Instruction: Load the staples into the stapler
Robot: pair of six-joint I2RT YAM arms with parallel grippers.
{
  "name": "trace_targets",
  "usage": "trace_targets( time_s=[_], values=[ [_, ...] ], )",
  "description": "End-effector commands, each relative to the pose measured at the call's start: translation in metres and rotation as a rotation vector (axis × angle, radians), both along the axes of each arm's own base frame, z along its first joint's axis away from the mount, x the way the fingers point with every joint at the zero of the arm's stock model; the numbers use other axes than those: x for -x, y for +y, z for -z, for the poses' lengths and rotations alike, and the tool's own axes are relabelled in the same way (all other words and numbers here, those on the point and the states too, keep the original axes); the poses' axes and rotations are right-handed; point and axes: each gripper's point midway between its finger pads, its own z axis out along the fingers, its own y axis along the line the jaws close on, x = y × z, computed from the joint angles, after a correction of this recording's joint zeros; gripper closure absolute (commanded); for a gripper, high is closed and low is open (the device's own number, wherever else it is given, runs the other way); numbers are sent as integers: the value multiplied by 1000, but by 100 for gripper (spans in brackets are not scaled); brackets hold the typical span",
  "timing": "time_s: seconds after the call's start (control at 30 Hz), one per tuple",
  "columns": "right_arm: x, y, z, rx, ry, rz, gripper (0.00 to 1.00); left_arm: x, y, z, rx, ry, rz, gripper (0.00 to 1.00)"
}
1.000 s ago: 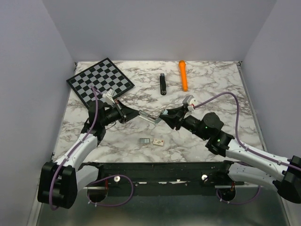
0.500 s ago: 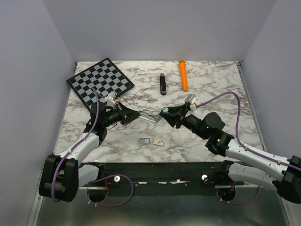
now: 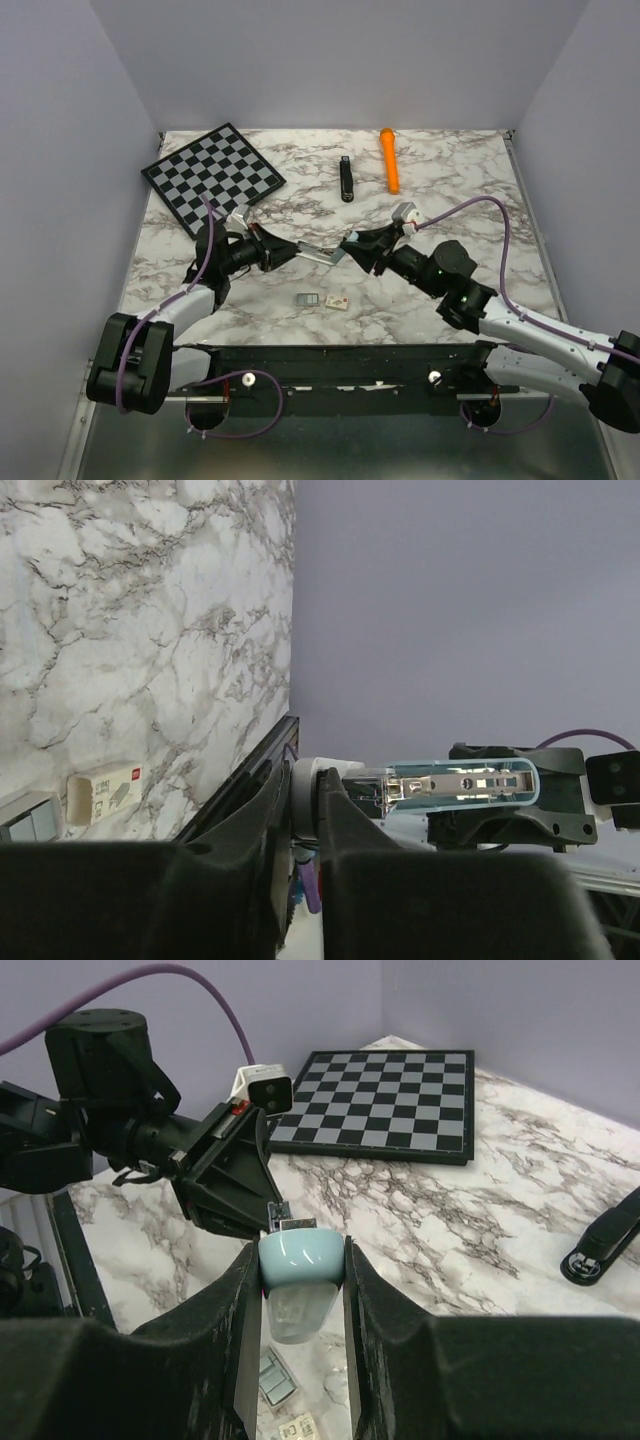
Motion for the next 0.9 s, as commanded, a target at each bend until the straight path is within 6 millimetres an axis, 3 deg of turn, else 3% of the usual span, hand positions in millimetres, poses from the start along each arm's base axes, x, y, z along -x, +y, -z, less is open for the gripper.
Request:
trace_targets(
  time_s=[0.0,0.13,0.33,0.43,0.47,0.53,0.57,0.63,0.67,0.73,0.77,0.83,0.87],
  values=[
    [4,-77,-182,-457,-414,223,99,6,26,76,-205,167,-93,71],
    [8,-69,-177,-401,-414,177,99,1,33,76,-239,150,-108,45],
    [12,-56,-163,-262,-423,117,99,-7,52,76,-306,110,-142,33],
    [13,-51,-154,-212,-414,95,99,-16,57,60,-373,17,-133,25],
    [13,-49,-150,-197,-411,91,99,-24,58,42,-390,-57,-140,22],
    [13,-47,-144,-163,-404,78,99,-27,62,30,-462,-148,-121,19],
    [13,-45,-141,-146,-402,70,99,-34,65,8,-485,-231,-137,16],
    [12,-40,-131,-107,-390,49,99,-34,69,-6,-558,-334,-114,13],
    [14,-39,-130,-98,-390,39,99,-38,69,-27,-570,-409,-111,12],
    [14,-33,-121,-68,-378,6,99,-35,68,-38,-616,-500,-56,10],
    [16,-31,-119,-60,-378,-10,99,-37,66,-57,-622,-570,-36,9],
    [21,-24,-112,-30,-367,-62,99,-27,59,-69,-630,-631,25,9],
    [21,-20,-110,-21,-364,-79,99,-25,58,-88,-667,-737,35,9]
  ],
)
